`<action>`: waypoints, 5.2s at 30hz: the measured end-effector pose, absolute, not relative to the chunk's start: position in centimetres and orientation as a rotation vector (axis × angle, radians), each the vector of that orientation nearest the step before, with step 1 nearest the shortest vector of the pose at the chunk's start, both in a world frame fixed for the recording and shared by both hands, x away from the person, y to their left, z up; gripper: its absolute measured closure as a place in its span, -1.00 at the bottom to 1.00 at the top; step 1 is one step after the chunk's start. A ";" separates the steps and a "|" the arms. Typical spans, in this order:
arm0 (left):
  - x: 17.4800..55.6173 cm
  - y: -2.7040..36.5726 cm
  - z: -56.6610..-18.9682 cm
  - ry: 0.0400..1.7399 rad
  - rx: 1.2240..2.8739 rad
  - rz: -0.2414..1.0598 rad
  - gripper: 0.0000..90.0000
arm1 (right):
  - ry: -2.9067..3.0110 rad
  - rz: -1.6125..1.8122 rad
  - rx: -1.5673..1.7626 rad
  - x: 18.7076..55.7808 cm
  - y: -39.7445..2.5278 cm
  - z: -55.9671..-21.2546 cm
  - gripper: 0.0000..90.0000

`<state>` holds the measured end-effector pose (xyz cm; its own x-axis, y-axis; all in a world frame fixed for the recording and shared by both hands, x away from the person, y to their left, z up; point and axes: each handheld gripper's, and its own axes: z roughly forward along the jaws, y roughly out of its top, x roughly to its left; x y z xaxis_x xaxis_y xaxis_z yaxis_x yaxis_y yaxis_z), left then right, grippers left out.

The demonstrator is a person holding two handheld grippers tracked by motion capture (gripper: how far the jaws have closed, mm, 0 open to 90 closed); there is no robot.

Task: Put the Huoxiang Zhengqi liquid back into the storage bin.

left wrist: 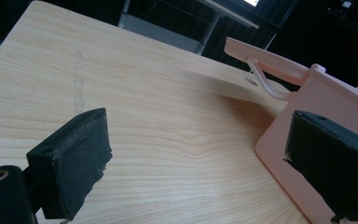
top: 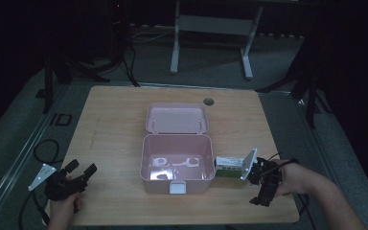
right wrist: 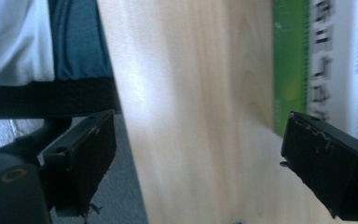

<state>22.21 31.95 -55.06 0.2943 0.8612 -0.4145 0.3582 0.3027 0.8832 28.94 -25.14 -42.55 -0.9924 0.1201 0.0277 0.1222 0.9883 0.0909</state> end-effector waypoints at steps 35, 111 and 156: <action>22.3 32.4 -55.2 1.296 1.275 0.504 -0.85 | -3.084 0.071 -0.071 37.4 -20.2 -44.2 -0.78; 22.3 32.4 -55.2 1.303 1.270 0.507 -0.85 | -3.234 -0.008 -0.176 34.9 -21.1 -34.1 0.37; 22.2 32.4 -55.2 1.302 1.266 0.505 -0.85 | -3.227 0.040 -0.001 32.5 -10.2 -30.5 0.37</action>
<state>22.23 32.40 -55.24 0.2816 0.8622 -0.4211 0.3526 0.3152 0.8811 32.48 -10.16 -30.46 -0.9963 -0.0006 -0.0855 0.0016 0.9997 -0.0249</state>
